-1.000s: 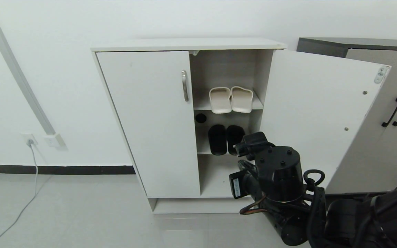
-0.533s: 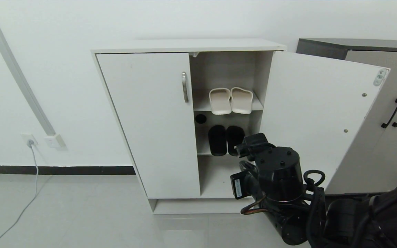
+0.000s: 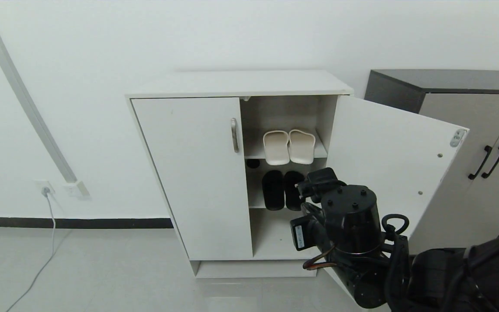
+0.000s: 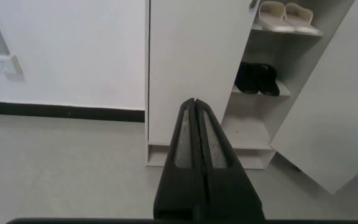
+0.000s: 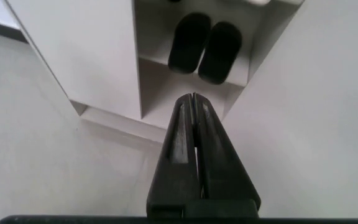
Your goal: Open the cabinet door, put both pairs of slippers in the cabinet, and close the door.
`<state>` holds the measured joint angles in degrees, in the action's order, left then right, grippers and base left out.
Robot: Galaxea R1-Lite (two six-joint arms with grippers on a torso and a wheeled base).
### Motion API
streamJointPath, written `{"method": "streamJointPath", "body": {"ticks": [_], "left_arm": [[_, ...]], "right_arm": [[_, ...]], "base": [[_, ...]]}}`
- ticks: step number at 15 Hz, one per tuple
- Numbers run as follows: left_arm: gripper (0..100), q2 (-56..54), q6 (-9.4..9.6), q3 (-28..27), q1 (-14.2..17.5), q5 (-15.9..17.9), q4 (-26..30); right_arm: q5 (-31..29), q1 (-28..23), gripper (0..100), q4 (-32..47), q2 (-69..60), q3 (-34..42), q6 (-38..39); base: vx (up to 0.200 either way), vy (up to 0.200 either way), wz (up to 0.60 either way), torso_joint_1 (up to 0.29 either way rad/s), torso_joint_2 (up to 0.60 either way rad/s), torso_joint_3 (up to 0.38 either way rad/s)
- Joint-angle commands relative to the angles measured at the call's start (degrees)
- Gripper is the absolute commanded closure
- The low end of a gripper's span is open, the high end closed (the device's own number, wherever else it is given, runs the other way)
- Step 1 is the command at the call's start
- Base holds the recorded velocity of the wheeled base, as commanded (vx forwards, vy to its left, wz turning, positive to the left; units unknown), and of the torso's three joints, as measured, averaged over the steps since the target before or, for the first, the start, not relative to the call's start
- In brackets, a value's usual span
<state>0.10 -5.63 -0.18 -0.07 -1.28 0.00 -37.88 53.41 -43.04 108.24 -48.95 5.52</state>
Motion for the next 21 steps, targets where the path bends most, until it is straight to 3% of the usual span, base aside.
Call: {"method": "streamJointPath", "body": {"ticks": [1,21], "left_arm": [[100,-0.01,-0.08,0.01,-0.01,-0.04,0.0],[100,-0.01,0.01,0.01,-0.01,-0.04,0.0]], "right_arm": [[0.0,0.12,100,-0.02,0.04,0.08,0.01],[0.0,0.12,100,-0.02,0.39,0.78,0.01]], "base": [[0.0,0.0,0.0,0.119,-0.45,-0.334],[0.0,0.0,0.0,0.19,-0.51,-0.318]]}}
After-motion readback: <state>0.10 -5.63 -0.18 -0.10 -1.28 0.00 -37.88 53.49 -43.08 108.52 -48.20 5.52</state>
